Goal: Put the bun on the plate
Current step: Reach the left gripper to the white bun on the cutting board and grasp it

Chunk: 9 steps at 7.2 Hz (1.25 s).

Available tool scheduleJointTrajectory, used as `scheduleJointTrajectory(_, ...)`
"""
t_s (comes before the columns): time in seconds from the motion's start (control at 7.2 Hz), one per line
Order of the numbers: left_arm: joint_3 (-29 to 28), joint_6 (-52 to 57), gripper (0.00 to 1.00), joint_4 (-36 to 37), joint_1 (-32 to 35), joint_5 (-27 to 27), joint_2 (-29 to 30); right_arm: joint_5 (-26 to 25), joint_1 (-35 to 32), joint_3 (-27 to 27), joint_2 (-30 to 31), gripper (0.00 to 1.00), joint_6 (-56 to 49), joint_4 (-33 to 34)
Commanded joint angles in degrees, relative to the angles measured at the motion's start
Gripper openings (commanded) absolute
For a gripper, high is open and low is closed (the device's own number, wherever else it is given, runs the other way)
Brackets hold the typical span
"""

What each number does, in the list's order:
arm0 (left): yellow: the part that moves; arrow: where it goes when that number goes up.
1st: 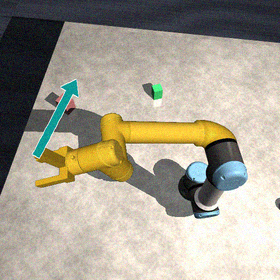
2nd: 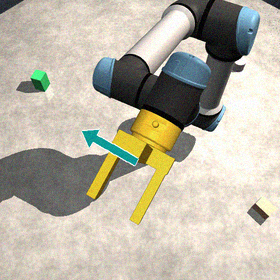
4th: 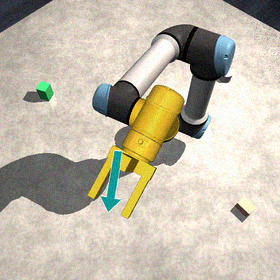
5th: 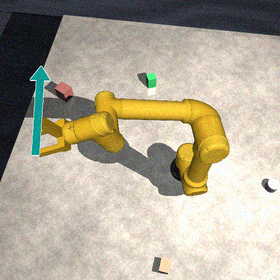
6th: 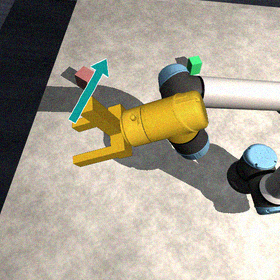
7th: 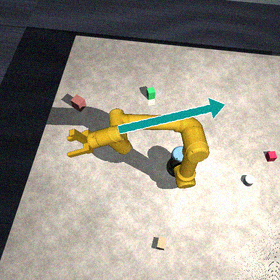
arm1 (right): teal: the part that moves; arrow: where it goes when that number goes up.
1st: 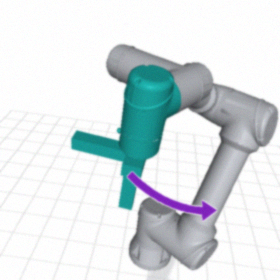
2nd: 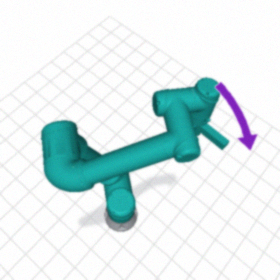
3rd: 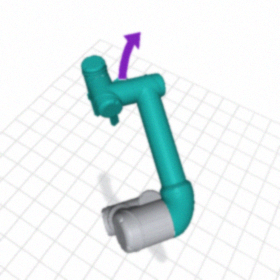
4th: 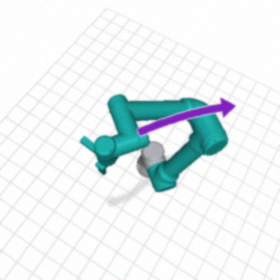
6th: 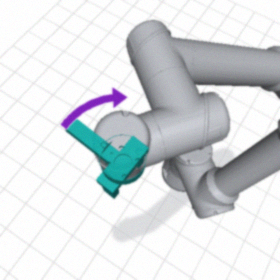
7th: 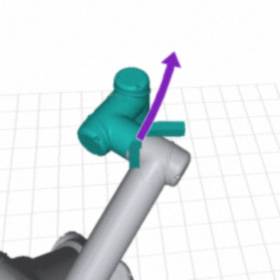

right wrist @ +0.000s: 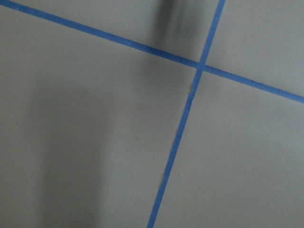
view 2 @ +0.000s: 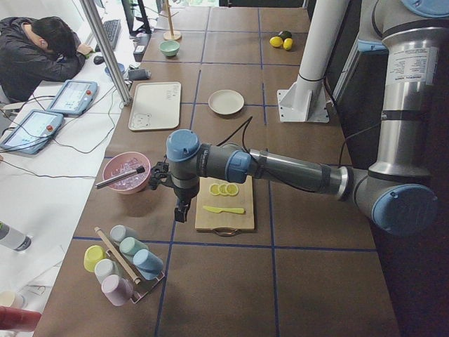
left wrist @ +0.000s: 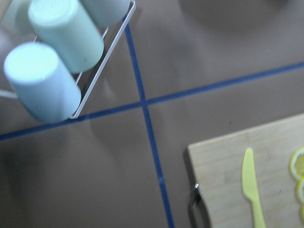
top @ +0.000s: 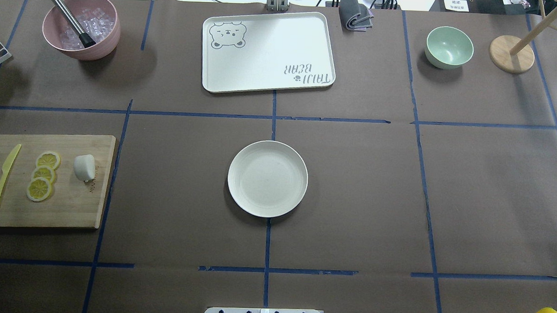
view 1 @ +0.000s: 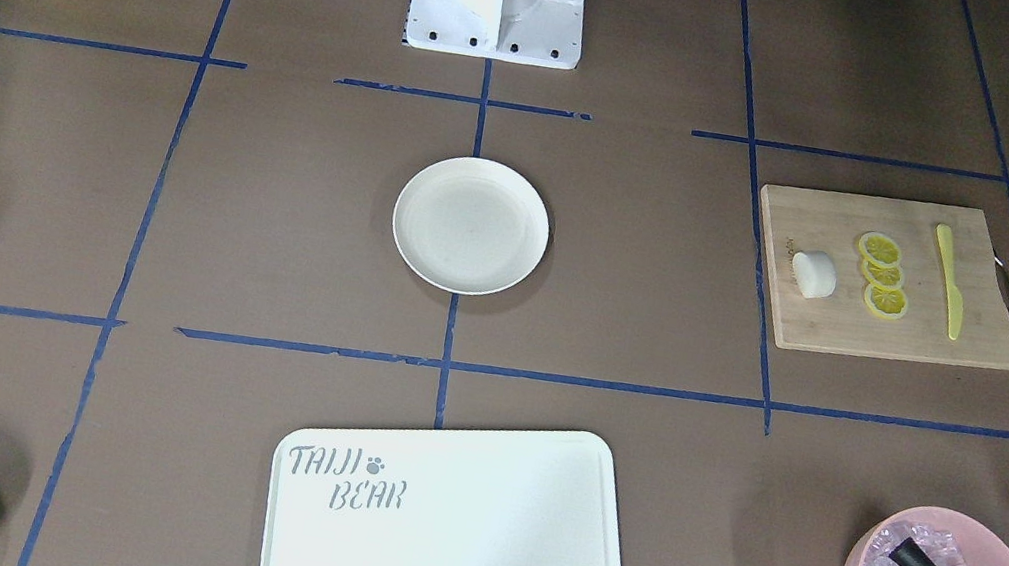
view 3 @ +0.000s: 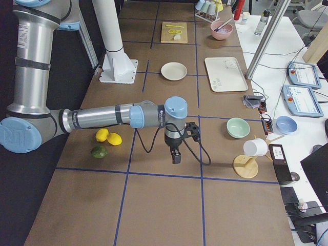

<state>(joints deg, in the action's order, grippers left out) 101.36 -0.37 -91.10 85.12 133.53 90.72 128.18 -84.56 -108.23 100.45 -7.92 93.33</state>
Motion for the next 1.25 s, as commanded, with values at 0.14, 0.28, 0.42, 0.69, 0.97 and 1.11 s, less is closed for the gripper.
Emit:
scheduleJointTrajectory(0.14, 0.9, -16.7, 1.0, -9.4, -14.6, -0.5, 1.3, 1.6, -2.3, 0.4, 2.2, 1.0, -0.3, -0.1)
scheduleJointTrajectory(0.28, 0.9, -26.2, 1.0, -13.0, -18.6, -1.1, 1.3, 1.6, -2.3, 0.7, 2.2, 1.0, -0.3, -0.1)
scheduleJointTrajectory(0.42, 1.2, -35.7, 1.0, -16.8, -22.0, -1.1, 1.4, 1.6, -2.3, 0.7, 2.3, 1.0, -0.3, -0.1)
scheduleJointTrajectory(0.69, 1.2, -52.9, 0.99, -23.8, -30.0, -8.1, 1.4, 1.6, -2.3, 1.2, 2.2, 1.0, -0.3, -0.2)
scheduleJointTrajectory(0.97, 0.9, -58.8, 0.95, -23.6, -36.1, -13.1, 1.7, 1.7, -2.4, 1.2, 2.2, 1.0, -0.3, -0.3)
scheduleJointTrajectory(1.11, 1.0, -60.3, 0.92, -23.4, -38.0, -14.5, 1.7, 1.8, -2.3, 1.3, 2.2, 1.0, -0.3, -0.3)
